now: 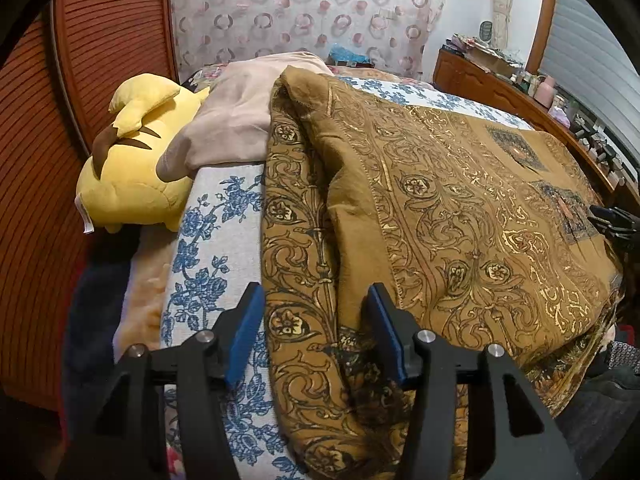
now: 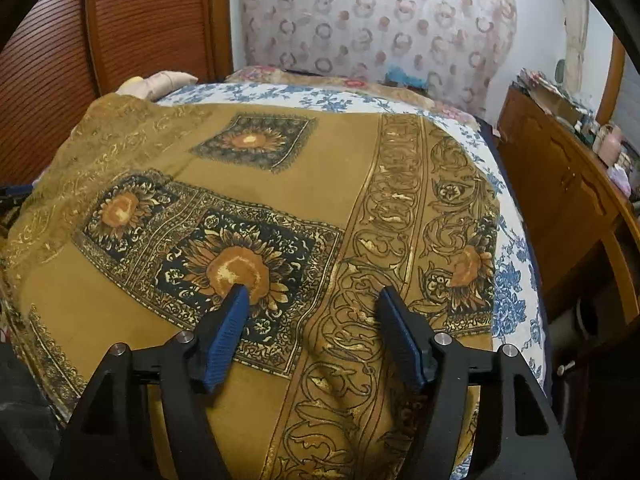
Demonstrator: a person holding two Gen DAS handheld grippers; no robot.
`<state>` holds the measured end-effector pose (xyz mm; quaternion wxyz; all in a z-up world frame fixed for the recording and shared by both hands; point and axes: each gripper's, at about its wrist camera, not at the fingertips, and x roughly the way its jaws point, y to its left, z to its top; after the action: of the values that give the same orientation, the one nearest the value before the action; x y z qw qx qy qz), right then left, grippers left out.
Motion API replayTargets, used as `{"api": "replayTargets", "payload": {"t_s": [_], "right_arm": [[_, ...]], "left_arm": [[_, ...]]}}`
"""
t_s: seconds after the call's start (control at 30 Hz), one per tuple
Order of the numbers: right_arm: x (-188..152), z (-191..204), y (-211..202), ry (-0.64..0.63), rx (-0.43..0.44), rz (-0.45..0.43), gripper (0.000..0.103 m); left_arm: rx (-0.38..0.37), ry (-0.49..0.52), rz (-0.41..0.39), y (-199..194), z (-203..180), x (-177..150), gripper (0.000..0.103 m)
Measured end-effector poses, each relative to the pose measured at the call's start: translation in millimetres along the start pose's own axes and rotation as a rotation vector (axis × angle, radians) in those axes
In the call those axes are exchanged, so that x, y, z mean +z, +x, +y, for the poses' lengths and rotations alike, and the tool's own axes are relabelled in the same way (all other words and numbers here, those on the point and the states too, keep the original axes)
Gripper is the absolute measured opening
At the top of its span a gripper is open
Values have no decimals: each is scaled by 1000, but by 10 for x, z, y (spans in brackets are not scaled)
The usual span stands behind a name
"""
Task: Fold small clothes
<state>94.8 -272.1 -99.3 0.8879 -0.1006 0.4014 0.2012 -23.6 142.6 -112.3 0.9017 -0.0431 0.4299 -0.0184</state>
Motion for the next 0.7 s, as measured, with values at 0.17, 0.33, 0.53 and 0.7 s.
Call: {"api": "replayTargets", "payload": {"t_s": [0.17, 0.33, 0.53, 0.7], "right_arm": [[15, -58, 42, 19, 19, 15, 77], [19, -23, 57, 11, 13, 16, 79], [20, -18, 58, 11, 13, 16, 80], [22, -18, 62, 11, 13, 16, 80]], "left_arm": [[-15, -12, -2, 4, 20, 7, 52], [-66, -45, 7, -9, 47, 25, 52], [-87, -59, 14, -22, 34, 25, 52], [-91, -59, 10, -24, 25, 23, 52]]}}
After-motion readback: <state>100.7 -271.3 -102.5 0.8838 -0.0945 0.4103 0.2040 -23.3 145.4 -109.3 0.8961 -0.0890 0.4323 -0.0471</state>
